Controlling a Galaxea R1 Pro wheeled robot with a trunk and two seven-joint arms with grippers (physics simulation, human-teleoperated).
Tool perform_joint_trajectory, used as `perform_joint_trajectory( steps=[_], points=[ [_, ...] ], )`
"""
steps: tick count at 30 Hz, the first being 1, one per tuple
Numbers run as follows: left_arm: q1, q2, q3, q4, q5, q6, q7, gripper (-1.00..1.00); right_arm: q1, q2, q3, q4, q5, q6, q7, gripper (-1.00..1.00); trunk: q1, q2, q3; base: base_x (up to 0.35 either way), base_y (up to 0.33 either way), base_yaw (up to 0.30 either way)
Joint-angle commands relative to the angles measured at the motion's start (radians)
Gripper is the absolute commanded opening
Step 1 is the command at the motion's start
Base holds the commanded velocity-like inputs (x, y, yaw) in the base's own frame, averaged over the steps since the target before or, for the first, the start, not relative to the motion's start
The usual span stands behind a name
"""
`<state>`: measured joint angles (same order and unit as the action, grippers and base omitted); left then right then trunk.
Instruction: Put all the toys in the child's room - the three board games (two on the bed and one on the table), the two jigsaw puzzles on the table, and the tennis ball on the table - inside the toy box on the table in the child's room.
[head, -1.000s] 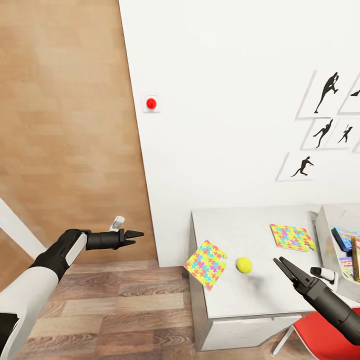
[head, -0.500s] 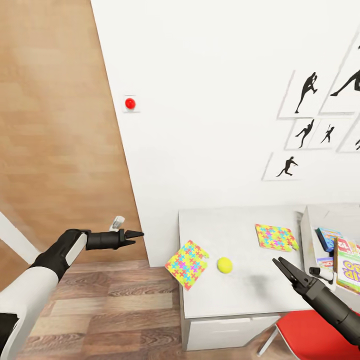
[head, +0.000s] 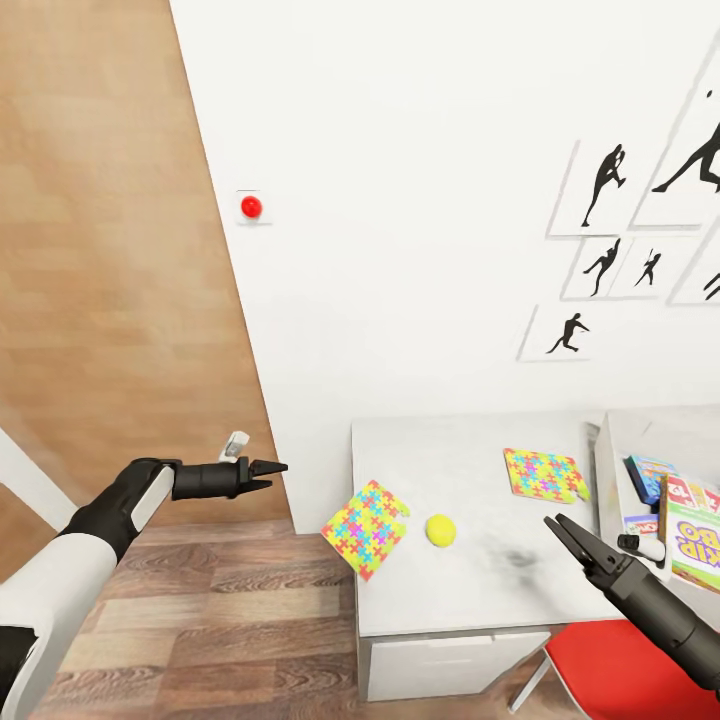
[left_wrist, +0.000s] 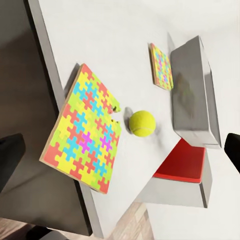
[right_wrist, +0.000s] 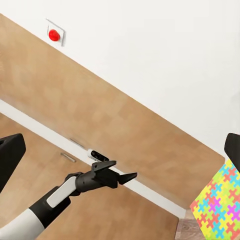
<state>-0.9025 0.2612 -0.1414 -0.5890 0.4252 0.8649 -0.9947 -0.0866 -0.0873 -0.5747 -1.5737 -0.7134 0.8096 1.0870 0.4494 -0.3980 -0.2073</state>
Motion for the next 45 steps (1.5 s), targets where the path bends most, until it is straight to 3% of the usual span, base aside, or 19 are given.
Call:
perform_joint_trajectory(
  steps=[1,8,45],
  points=[
    [-0.001,0.001,-0.004,0.000,0.006,0.005,-0.001,1.00,-0.001,0.000,-0.001,0.000,-0.003,0.005,0.001,1.00,0.001,-0.002,-0.002,0.000,-0.002,0.000],
    [-0.001,0.005,-0.004,0.000,0.007,0.014,-0.004,1.00,-0.001,0.000,-0.001,0.000,-0.003,0.006,0.001,1.00,0.001,-0.002,-0.002,0.000,0.000,0.000],
    [-0.001,0.004,-0.002,0.002,0.009,0.073,-0.005,1.00,-0.002,0.010,0.000,-0.001,-0.015,0.020,0.004,1.00,0.142,-0.261,-0.118,0.000,0.000,0.000]
  ],
)
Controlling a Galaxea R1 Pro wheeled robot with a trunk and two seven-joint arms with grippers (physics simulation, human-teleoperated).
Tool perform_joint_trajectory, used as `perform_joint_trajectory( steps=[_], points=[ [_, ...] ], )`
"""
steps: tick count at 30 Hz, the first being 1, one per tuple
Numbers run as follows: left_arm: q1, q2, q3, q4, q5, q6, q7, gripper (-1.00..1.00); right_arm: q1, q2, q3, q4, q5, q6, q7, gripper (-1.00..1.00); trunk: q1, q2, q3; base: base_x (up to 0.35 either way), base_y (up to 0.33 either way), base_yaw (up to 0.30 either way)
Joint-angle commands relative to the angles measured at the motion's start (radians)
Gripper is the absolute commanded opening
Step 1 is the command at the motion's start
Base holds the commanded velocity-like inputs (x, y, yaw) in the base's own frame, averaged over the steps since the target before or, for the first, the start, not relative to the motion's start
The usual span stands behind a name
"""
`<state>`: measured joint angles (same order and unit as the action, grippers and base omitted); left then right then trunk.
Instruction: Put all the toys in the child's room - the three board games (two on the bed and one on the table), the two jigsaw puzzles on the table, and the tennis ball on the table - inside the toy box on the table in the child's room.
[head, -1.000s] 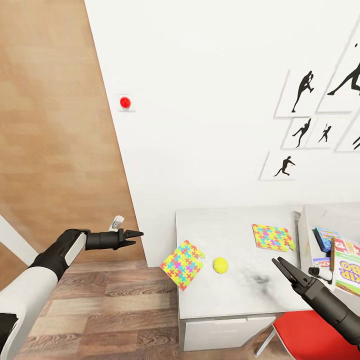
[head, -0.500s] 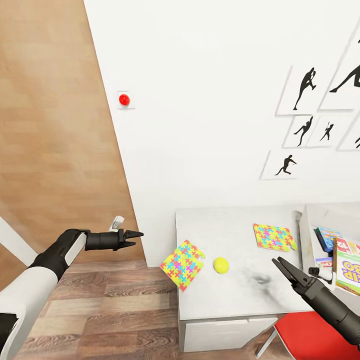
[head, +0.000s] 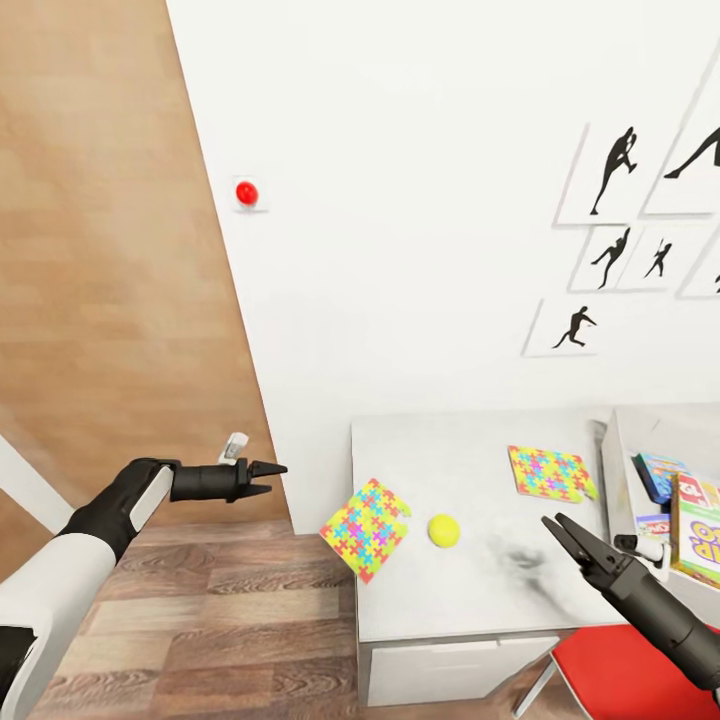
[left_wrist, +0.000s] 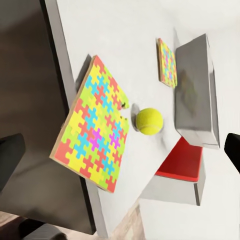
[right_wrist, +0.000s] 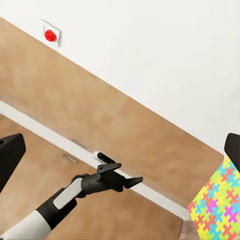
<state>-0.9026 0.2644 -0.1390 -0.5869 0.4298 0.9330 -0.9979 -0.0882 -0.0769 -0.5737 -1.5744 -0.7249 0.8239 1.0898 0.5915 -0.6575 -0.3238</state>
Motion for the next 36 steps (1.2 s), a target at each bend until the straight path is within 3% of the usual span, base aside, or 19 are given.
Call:
perform_joint_trajectory(
  steps=[1,7,11,15,36],
  points=[
    [-0.001,0.001,-0.004,0.000,0.004,0.012,-0.001,1.00,-0.001,0.000,0.000,0.000,-0.005,0.007,0.004,1.00,0.004,-0.009,-0.005,0.000,0.000,0.000],
    [-0.001,0.000,-0.003,0.001,0.004,0.025,-0.001,1.00,0.000,0.001,0.002,-0.003,-0.009,0.028,0.056,1.00,0.027,-0.051,-0.023,0.000,0.000,0.000],
    [-0.001,0.000,-0.002,0.001,0.004,0.027,-0.001,1.00,0.002,-0.007,-0.002,-0.005,-0.012,0.062,0.160,1.00,0.043,-0.079,-0.036,0.000,0.000,0.000],
    [-0.001,0.000,-0.002,0.001,0.004,0.027,-0.001,1.00,0.002,-0.011,-0.004,-0.005,-0.013,0.072,0.214,1.00,0.058,-0.107,-0.048,0.000,0.000,0.000],
    [-0.001,-0.001,-0.002,0.001,0.004,0.027,-0.001,1.00,-0.002,0.002,0.000,-0.006,-0.013,0.074,0.233,1.00,0.138,-0.254,-0.114,0.000,0.000,0.000]
  ],
)
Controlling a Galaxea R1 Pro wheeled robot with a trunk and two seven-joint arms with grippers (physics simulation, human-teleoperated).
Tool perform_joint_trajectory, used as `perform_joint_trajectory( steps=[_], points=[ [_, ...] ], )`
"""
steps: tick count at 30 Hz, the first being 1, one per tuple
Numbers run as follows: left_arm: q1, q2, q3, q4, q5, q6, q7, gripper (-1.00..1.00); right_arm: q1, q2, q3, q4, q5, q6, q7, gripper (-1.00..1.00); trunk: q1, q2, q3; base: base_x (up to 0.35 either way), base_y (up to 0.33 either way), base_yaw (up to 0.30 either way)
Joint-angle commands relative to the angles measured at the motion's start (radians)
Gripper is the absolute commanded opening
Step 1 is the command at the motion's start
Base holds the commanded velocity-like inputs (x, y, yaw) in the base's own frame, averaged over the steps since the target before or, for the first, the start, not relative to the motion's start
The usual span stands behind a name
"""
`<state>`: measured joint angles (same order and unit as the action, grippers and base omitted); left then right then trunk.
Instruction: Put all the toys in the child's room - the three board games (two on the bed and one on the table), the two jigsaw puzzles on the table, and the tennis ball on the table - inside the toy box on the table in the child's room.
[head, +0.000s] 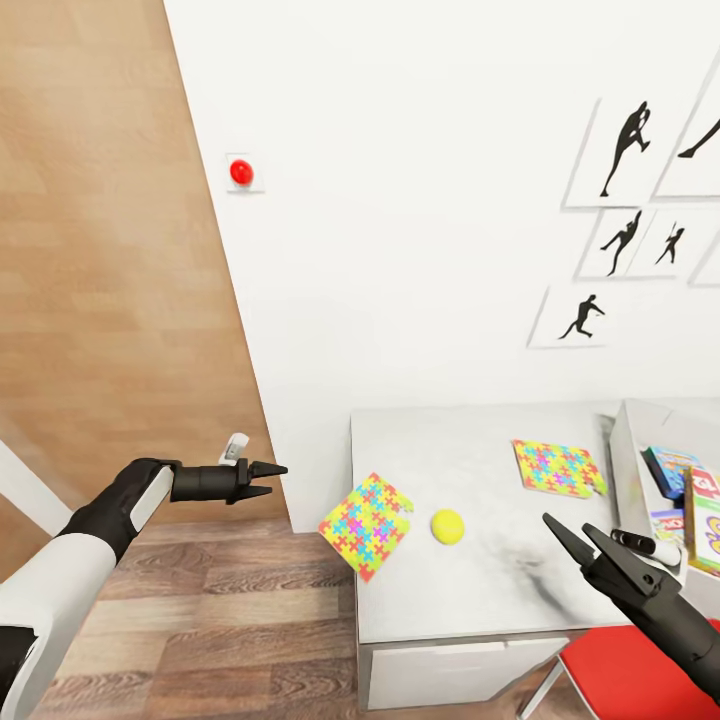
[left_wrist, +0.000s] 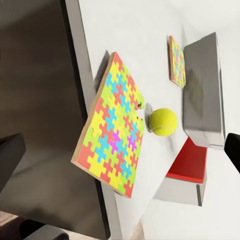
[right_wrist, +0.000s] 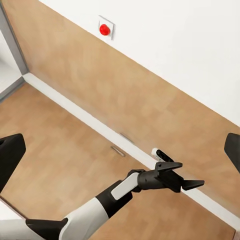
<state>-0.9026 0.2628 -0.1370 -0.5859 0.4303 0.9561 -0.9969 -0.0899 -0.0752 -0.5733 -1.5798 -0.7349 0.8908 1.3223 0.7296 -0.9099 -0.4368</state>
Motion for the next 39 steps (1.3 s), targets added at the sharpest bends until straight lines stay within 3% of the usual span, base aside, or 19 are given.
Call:
perform_joint_trajectory(
  steps=[1,27,39],
  points=[
    [-0.001,0.001,-0.004,0.000,0.004,0.004,-0.002,1.00,-0.001,0.000,0.000,0.000,-0.003,0.007,0.000,1.00,0.004,-0.008,-0.004,0.000,0.000,0.000],
    [-0.001,-0.003,-0.007,0.000,0.002,0.006,-0.005,1.00,-0.001,0.001,-0.003,0.000,-0.003,0.004,-0.003,1.00,0.104,-0.190,-0.086,0.000,0.000,0.000],
    [-0.001,-0.003,-0.010,0.000,-0.001,0.004,-0.093,1.00,-0.001,0.002,-0.002,0.000,-0.001,0.003,-0.003,1.00,0.104,-0.190,-0.086,-0.053,0.000,0.000]
  ],
)
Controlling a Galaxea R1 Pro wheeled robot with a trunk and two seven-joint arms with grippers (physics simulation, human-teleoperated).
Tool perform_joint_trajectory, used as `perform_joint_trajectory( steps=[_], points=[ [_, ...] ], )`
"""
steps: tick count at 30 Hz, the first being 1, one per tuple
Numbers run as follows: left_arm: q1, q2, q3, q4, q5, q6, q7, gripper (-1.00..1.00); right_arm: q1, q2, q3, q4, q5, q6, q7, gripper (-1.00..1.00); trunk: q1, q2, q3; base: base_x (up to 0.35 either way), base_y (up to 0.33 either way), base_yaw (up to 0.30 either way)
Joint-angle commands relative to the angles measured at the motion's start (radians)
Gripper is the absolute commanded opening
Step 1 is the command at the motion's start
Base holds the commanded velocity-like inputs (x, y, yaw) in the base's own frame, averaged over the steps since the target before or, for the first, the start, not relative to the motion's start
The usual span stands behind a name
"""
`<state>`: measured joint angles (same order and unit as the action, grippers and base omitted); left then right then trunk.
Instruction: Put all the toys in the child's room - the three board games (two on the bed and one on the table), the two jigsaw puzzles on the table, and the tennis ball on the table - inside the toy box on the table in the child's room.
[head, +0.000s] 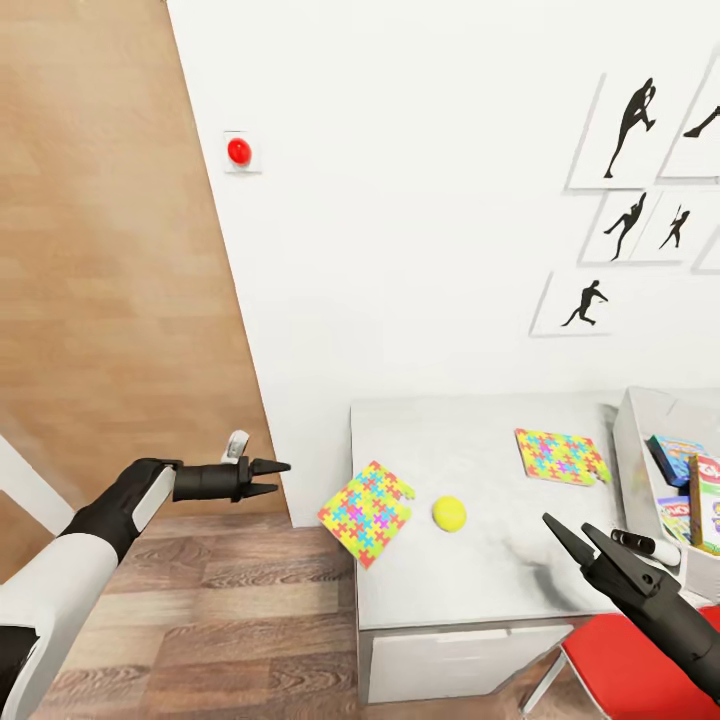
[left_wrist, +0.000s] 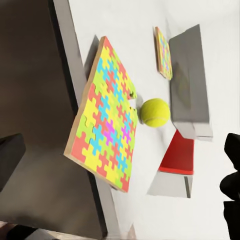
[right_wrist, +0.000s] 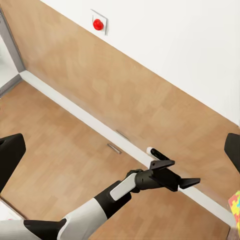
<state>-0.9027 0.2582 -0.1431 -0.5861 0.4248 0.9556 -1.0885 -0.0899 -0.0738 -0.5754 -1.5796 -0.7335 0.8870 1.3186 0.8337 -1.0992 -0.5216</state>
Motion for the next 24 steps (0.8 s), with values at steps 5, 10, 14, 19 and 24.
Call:
perform_joint_trajectory(
  steps=[5,10,14,19,24],
  points=[
    [-0.001,0.001,-0.005,0.000,0.003,0.005,-0.009,1.00,-0.001,0.000,0.000,0.000,-0.003,0.006,0.001,1.00,0.000,-0.001,-0.001,-0.285,0.000,0.000],
    [-0.001,0.001,-0.007,0.000,0.003,0.005,-0.011,1.00,-0.001,0.001,0.000,0.000,-0.003,0.006,0.001,1.00,0.000,-0.001,-0.001,-0.267,0.000,0.000],
    [-0.001,0.001,-0.006,0.000,0.003,0.005,-0.010,1.00,-0.001,0.001,0.000,0.000,-0.003,0.006,0.000,1.00,0.000,-0.001,-0.001,-0.078,0.000,0.000],
    [-0.001,0.001,-0.007,0.000,0.002,0.005,-0.010,1.00,-0.001,0.000,0.000,0.000,-0.003,0.006,0.000,1.00,0.000,-0.001,-0.001,-0.091,-0.024,0.000],
    [-0.001,0.001,-0.006,0.000,0.003,0.005,-0.010,1.00,-0.001,0.001,0.000,0.000,-0.003,0.006,0.000,1.00,0.000,-0.001,-0.001,-0.137,-0.063,0.000]
  ],
)
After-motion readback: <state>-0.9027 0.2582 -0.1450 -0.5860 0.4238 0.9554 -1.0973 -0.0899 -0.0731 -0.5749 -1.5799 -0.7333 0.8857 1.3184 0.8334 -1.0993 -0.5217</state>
